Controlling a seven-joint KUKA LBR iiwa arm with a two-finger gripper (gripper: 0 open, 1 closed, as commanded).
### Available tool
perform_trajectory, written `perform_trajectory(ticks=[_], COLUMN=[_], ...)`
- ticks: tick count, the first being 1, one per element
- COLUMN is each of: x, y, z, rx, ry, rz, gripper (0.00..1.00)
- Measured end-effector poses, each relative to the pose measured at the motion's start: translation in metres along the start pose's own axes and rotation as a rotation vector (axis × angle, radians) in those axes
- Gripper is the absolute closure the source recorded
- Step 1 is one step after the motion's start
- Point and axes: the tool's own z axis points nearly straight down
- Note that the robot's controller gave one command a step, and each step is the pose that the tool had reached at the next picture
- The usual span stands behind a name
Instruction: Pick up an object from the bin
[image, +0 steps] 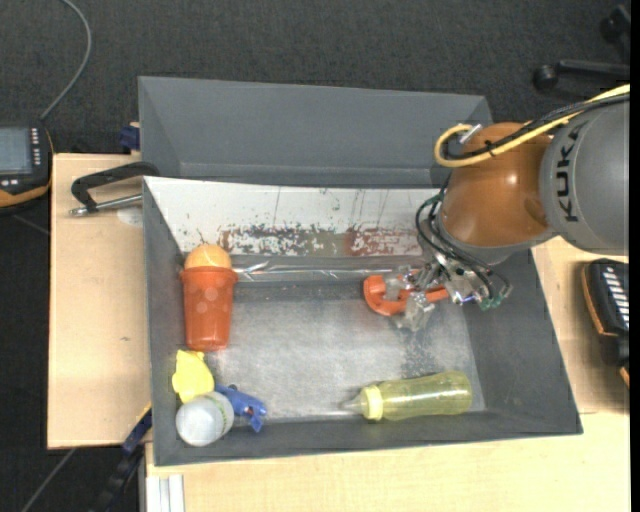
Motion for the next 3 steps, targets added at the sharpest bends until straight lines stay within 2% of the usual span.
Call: perform_trajectory(ticks=[1,2,3], x=[-0.002,-0.015,-0.015], y=[0.003,0.036,0.036], z=[-0.027,0.038,0.038], rx=[-0.005,-0.001,-0.001], ry=[0.011,-0.003,-0.003], rz=[-0.099,0.003,0.003], gripper=[1.00,1.00,1.00])
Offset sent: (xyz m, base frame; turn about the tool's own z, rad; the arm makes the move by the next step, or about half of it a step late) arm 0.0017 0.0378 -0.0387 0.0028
